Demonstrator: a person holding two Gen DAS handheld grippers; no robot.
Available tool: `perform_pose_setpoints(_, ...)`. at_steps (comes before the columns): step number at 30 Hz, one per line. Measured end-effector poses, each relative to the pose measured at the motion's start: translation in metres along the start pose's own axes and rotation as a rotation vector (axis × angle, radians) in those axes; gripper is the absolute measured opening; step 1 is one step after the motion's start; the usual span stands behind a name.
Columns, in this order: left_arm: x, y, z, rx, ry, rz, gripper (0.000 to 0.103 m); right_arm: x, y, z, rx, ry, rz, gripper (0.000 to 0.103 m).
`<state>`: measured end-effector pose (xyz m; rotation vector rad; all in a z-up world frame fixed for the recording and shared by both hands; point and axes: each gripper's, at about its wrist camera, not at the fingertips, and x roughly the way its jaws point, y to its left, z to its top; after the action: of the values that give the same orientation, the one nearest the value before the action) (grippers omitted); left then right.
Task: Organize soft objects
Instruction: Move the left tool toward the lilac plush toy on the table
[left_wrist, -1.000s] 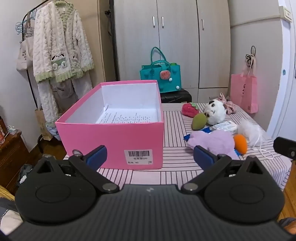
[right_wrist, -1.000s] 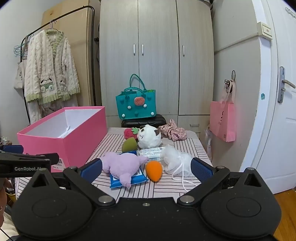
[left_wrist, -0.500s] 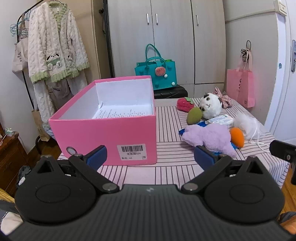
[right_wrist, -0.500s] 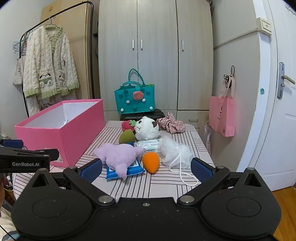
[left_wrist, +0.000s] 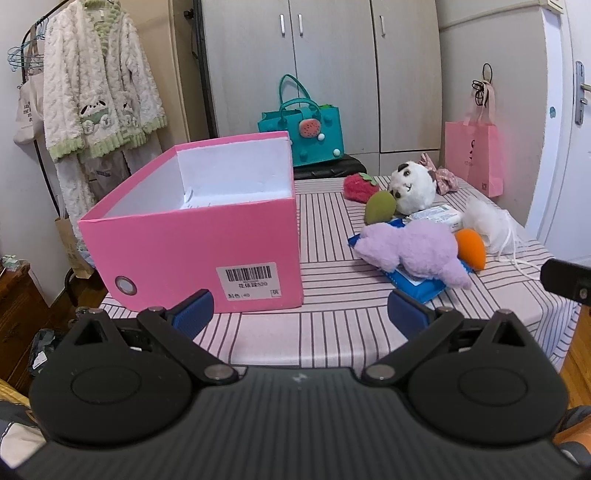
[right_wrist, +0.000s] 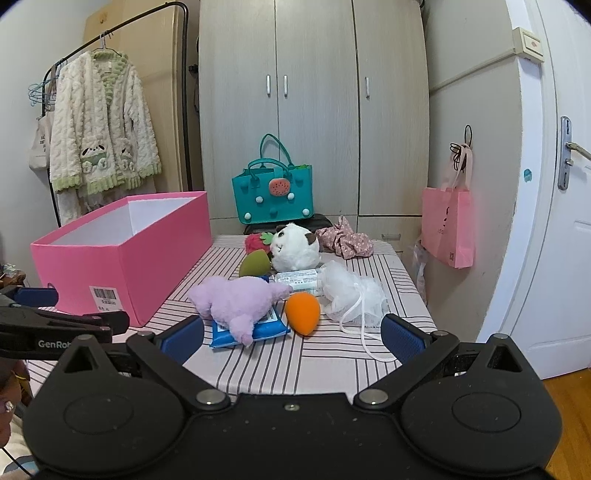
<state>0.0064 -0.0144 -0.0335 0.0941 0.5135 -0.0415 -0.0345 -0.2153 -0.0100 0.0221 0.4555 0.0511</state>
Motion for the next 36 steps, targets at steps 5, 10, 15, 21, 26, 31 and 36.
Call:
perform_pose_setpoints(5,0.001,-0.001,0.0,0.002,0.004,-0.014,0.102,0.001,0.0,-0.002,-0.009,0.005,-0.002,0.103)
perform_pose_setpoints(10,0.001,-0.001,0.001,-0.001,0.003,-0.015,0.103,0.002,-0.001,-0.001,-0.012,0.007,-0.005,0.103)
perform_pose_setpoints(15,0.001,0.001,0.002,-0.008,0.012,-0.014,0.103,0.003,-0.002,-0.001,-0.015,0.008,-0.009,0.103)
perform_pose_setpoints(21,0.004,0.003,0.003,-0.01,0.023,-0.015,0.103,0.002,-0.002,-0.001,-0.017,0.008,-0.011,0.103)
perform_pose_setpoints(26,0.005,0.004,0.002,-0.013,0.028,-0.015,0.103,0.002,-0.002,-0.001,-0.016,0.008,-0.013,0.103)
perform_pose_setpoints(31,0.004,0.004,0.003,-0.015,0.023,-0.014,0.103,0.002,-0.004,-0.001,-0.01,-0.005,-0.011,0.103)
perform_pose_setpoints(36,-0.002,0.006,0.004,-0.031,-0.029,-0.027,0.103,-0.001,-0.013,-0.002,0.046,-0.078,-0.002,0.103)
